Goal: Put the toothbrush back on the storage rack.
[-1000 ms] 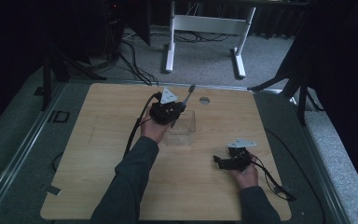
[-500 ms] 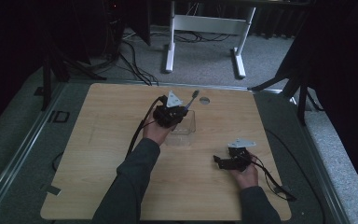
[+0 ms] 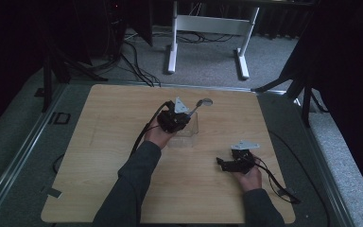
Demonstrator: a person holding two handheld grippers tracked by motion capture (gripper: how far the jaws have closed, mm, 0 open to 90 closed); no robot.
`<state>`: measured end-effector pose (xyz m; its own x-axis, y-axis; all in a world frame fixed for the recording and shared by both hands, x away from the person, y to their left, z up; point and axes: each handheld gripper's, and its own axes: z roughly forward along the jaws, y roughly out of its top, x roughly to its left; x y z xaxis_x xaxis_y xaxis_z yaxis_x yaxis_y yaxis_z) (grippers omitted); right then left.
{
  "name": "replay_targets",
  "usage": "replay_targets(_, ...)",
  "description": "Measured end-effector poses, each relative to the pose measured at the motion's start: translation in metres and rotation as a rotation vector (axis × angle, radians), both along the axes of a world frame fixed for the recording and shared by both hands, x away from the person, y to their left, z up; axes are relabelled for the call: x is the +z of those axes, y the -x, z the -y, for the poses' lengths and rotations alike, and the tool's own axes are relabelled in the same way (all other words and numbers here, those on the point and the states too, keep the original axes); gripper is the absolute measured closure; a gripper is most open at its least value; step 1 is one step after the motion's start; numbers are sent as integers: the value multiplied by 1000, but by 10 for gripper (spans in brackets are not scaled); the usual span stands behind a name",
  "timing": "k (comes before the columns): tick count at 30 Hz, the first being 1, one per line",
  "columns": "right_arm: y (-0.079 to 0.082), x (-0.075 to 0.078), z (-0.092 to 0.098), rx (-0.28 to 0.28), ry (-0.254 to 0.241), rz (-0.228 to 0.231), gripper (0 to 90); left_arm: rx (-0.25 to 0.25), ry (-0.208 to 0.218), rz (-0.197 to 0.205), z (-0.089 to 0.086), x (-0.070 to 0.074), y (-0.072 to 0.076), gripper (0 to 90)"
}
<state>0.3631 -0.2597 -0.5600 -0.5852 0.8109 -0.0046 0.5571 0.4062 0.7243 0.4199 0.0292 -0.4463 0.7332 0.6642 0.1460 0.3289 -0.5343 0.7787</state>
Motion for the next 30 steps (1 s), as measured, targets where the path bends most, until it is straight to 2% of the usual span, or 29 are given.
replay_targets(7,0,0,0,1,0,1,174,-16,-33,-22,3,-6,1,777)
replay_targets(13,0,0,0,0,0,1,173,-15,-32,-36,0,-13,2,773)
replay_targets(16,0,0,0,-1,0,-1,174,-14,-35,-46,-2,-15,2,743)
replay_targets(19,0,0,0,-1,-1,-1,174,-13,-28,-57,-4,-15,3,687)
replay_targets(23,0,0,0,-1,0,-1,174,-12,4,-65,-7,-12,3,619)
replay_targets(30,0,0,0,0,1,1,174,16,32,-59,-16,-7,3,567)
